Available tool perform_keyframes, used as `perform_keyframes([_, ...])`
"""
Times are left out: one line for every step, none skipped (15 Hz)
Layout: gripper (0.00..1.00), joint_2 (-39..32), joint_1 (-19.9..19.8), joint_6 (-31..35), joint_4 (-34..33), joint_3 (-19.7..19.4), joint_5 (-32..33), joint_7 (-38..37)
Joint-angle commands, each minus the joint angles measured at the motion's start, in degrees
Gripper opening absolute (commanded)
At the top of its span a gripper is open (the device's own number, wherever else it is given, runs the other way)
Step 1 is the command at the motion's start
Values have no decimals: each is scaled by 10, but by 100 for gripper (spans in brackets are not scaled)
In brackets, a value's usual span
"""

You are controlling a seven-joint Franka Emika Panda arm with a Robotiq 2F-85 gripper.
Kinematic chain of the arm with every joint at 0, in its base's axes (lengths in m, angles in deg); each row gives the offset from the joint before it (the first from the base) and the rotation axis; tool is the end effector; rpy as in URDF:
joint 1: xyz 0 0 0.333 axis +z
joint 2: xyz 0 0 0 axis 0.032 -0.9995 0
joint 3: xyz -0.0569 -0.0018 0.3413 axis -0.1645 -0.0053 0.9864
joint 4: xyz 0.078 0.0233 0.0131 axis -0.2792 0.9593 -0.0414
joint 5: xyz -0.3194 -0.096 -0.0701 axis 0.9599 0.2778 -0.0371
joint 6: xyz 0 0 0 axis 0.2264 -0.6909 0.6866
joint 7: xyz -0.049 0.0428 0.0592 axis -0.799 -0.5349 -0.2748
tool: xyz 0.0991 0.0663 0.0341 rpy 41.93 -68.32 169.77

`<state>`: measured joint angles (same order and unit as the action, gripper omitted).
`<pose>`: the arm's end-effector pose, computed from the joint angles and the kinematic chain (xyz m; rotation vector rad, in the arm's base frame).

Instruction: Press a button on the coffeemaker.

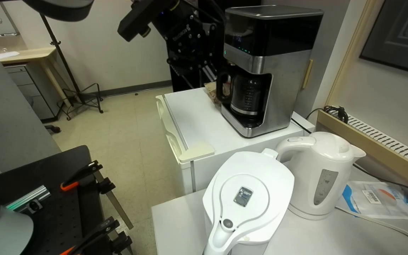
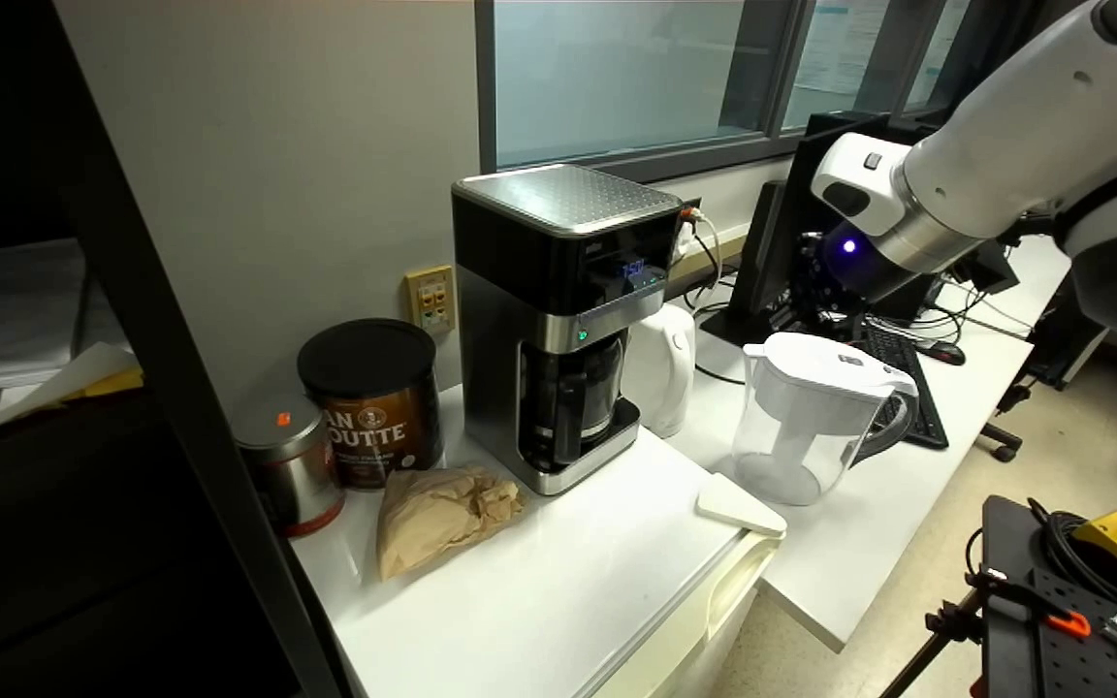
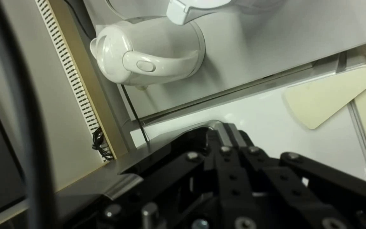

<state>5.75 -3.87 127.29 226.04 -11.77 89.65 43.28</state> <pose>0.4100 0.0217 0.4366 2.2920 1.1517 0.3519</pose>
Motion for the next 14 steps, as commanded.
perform_keyframes([0, -40, -9, 28, -34, 17, 59, -53])
perform_keyframes([0, -47, -10, 33, -42, 21, 78, -71])
perform_keyframes([0, -53, -11, 37, -49, 24, 96, -87])
perform_keyframes([0, -60, -12, 39, -57, 28, 117, -106])
perform_keyframes([0, -66, -13, 40, -65, 30, 135, -123])
perform_keyframes([0, -73, -14, 41, -74, 32, 156, -143])
perform_keyframes([0, -79, -14, 39, -82, 34, 176, -162])
perform_keyframes([0, -88, -14, 37, -92, 35, 196, -181])
perform_keyframes([0, -95, -14, 35, -100, 35, 211, -197])
perform_keyframes([0, -104, -13, 34, -109, 34, 224, -211])
perform_keyframes([0, -111, -12, 34, -117, 33, 238, -227])
perform_keyframes([0, -120, -12, 34, -124, 32, 250, -238])
perform_keyframes([0, -126, -11, 34, -131, 31, 262, -250])
perform_keyframes([0, -133, -11, 37, -137, 30, 275, -263])
